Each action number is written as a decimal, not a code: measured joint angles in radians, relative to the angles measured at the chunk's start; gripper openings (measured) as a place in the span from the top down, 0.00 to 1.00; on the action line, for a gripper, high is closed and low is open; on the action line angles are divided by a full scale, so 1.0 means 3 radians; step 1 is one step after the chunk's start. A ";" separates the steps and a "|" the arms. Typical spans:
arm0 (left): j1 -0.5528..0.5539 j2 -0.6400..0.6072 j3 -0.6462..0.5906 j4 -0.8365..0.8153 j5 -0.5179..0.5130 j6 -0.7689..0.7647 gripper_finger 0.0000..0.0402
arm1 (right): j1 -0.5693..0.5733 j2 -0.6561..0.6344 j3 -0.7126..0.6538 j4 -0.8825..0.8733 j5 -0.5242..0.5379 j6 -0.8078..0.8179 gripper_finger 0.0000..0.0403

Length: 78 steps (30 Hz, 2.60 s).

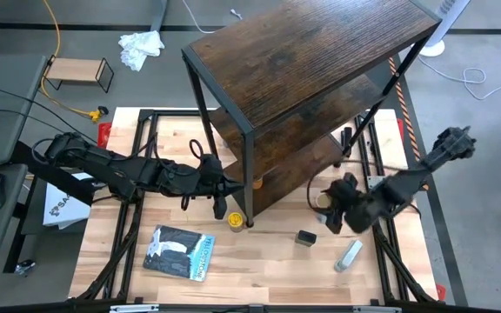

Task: Shelf spices
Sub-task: Remove the gold seasoning bottle from the shelf, then remove the orange seasoning bottle from the shelf

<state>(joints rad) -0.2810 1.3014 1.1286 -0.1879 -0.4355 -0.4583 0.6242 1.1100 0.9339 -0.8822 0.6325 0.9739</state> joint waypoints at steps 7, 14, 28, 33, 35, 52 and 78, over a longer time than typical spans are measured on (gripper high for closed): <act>0.0000 0.0000 0.0000 -0.0011 -0.0208 -0.0003 1.00 | 0.0049 0.0457 -0.0427 0.0450 0.0262 0.0315 0.36; 0.0019 0.0000 0.0000 -0.0009 -0.0238 -0.0032 1.00 | -0.0089 0.0638 -0.0505 0.0954 0.0358 -0.0248 0.32; 0.0019 -0.0001 0.0000 -0.0069 -0.0216 -0.0061 1.00 | -0.0269 0.0635 -0.0388 0.0960 0.0124 -0.0760 0.05; 0.0019 -0.0001 0.0000 -0.0500 -0.0155 -0.0386 0.92 | -0.0271 0.0635 -0.0135 0.0704 0.0250 -0.1083 0.05; 0.0019 0.0005 0.0000 -0.0638 -0.0139 -0.0519 0.86 | -0.0271 0.0634 -0.0034 0.0513 0.0358 -0.1093 0.05; 0.0203 0.0322 0.0000 -0.0747 -0.0348 -0.0402 0.35 | -0.0272 0.0633 0.0460 -0.0111 0.0849 -0.1085 0.04; -0.0093 0.0993 -0.0001 0.0545 -0.0981 -0.0352 0.35 | -0.0612 0.0634 0.0462 0.0159 0.0910 -0.1093 0.04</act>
<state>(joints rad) -0.3088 1.5994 1.1282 -0.0243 -0.7299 -0.5639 0.4405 1.3003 1.0725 -0.8345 0.9054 0.6460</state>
